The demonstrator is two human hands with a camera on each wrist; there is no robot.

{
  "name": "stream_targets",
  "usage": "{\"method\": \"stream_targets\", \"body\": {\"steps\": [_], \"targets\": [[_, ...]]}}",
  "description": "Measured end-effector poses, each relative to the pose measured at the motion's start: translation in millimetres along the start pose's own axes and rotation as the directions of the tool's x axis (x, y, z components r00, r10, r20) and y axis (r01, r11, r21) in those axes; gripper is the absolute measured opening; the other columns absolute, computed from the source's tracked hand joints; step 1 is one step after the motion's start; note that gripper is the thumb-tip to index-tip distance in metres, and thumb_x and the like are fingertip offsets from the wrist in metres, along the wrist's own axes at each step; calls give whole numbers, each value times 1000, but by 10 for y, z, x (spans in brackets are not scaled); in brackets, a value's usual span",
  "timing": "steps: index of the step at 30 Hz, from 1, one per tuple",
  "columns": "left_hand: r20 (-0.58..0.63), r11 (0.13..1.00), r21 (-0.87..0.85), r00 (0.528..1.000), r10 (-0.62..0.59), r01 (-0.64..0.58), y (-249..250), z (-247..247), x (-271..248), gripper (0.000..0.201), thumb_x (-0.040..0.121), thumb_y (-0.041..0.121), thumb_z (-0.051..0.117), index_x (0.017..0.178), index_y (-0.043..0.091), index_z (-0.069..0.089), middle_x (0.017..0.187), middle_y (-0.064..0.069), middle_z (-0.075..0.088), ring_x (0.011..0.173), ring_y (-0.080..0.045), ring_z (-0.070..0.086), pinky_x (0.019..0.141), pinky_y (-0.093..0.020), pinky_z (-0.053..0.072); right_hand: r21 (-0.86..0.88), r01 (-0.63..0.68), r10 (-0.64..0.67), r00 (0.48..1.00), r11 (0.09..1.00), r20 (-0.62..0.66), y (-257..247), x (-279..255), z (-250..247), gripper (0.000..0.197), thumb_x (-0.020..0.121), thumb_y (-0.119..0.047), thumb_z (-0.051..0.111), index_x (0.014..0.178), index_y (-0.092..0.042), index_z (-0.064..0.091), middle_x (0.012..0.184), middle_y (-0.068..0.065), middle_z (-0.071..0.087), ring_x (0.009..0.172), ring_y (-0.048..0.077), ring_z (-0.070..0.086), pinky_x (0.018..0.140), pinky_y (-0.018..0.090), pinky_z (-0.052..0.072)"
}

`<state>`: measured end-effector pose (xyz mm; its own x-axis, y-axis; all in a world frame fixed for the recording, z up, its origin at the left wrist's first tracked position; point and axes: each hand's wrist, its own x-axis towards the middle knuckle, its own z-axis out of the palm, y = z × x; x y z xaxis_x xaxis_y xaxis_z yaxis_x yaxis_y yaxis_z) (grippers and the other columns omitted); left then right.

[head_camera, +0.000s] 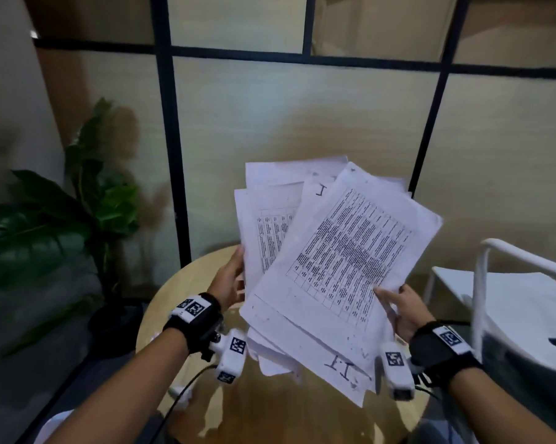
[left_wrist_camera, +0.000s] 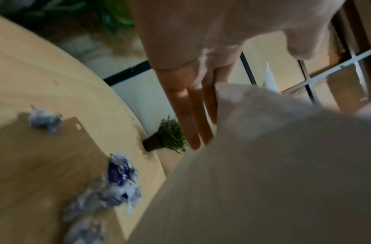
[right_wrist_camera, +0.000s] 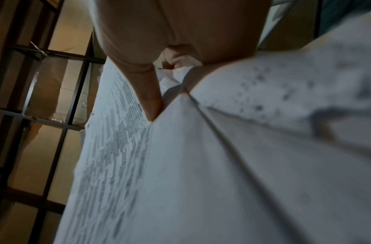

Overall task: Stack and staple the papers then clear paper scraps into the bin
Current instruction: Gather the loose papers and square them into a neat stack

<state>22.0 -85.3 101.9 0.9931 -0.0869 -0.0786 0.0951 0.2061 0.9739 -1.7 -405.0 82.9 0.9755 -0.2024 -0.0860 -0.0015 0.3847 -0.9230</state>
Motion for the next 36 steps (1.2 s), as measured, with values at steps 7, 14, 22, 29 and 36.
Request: {"method": "stream_targets", "body": {"steps": [7,14,22,29,36], "targets": [[187,986,-75,969,163,-151,127,248,-178,61,51,35,89,102,8,68,103,-9,74,94,-27,71,80,-34,59,-74,-95,105,984,993,142,158,52,161,33,86,11,54,118,4,54,115,18,64,89,21,70,71,27,59],[83,904,307,954,287,-298,132,245,-239,32,67,-6,75,85,17,64,88,0,68,82,-20,66,86,-36,52,-44,-81,87,987,996,133,302,15,279,24,86,14,52,97,-7,57,96,10,65,84,21,64,58,20,57],[100,940,187,958,270,-284,125,67,-217,40,62,-10,69,87,20,65,74,12,75,73,-6,71,86,-36,52,-98,-72,89,980,993,177,292,4,368,13,86,5,58,86,-8,57,73,6,63,61,15,65,53,24,55],[218,948,148,944,247,-282,114,-91,-199,64,39,21,85,99,16,66,93,3,76,90,-14,72,76,-25,58,-135,-3,44,952,991,302,146,-14,479,39,73,1,74,108,-11,60,100,4,69,89,19,68,72,35,56],[68,931,194,951,302,-310,105,-63,-159,31,61,2,83,86,15,69,76,10,76,75,-4,72,79,-25,57,-130,114,-72,953,985,294,95,25,533,83,19,-27,97,95,-6,70,96,15,74,89,29,71,77,38,59]]}}
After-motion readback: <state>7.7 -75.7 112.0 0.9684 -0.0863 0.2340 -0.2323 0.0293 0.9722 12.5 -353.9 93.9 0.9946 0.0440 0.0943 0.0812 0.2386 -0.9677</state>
